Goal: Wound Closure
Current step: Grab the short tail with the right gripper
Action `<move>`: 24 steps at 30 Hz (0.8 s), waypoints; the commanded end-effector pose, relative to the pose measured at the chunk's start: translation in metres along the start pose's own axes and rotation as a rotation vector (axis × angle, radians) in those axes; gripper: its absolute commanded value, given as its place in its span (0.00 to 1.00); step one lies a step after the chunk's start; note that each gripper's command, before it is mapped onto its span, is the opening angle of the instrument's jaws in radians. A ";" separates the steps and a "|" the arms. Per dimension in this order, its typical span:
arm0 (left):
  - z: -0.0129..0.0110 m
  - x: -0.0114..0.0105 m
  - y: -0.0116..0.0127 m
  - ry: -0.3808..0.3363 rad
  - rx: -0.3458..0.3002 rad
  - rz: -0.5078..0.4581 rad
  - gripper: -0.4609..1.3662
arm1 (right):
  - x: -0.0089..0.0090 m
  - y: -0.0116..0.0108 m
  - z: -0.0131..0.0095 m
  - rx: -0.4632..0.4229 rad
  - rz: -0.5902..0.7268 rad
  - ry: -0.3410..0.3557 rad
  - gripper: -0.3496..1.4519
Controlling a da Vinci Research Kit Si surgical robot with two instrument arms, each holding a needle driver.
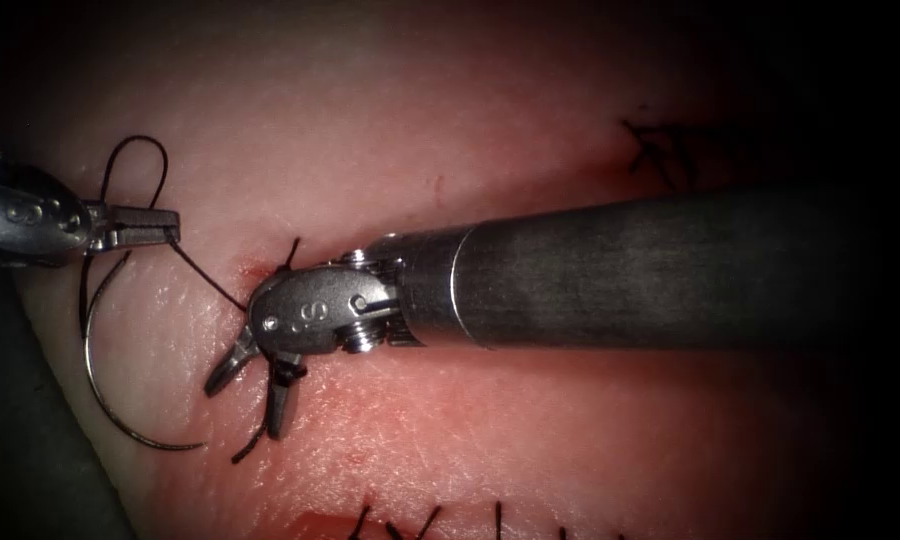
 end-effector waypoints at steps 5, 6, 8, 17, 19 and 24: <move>0.0001 0.0004 -0.0002 -0.003 -0.011 -0.002 0.06 | 0.0005 -0.0004 0.0010 0.032 -0.012 -0.017 0.76; 0.0001 0.0004 -0.0003 -0.003 -0.011 -0.001 0.06 | 0.0005 -0.0005 0.0013 0.035 -0.014 -0.025 0.76; 0.0001 0.0006 -0.0003 -0.004 -0.012 -0.005 0.06 | 0.0003 -0.0008 0.0022 0.049 -0.022 -0.061 0.75; -0.0001 0.0008 -0.0004 -0.006 -0.009 -0.009 0.06 | -0.0020 -0.0014 0.0027 0.064 -0.010 -0.154 0.72; -0.0002 0.0008 -0.0005 -0.006 -0.009 -0.009 0.06 | -0.0026 -0.0016 0.0029 0.068 -0.009 -0.181 0.71; -0.0003 0.0008 -0.0006 -0.006 -0.009 -0.008 0.06 | -0.0032 -0.0017 0.0035 0.075 -0.010 -0.203 0.70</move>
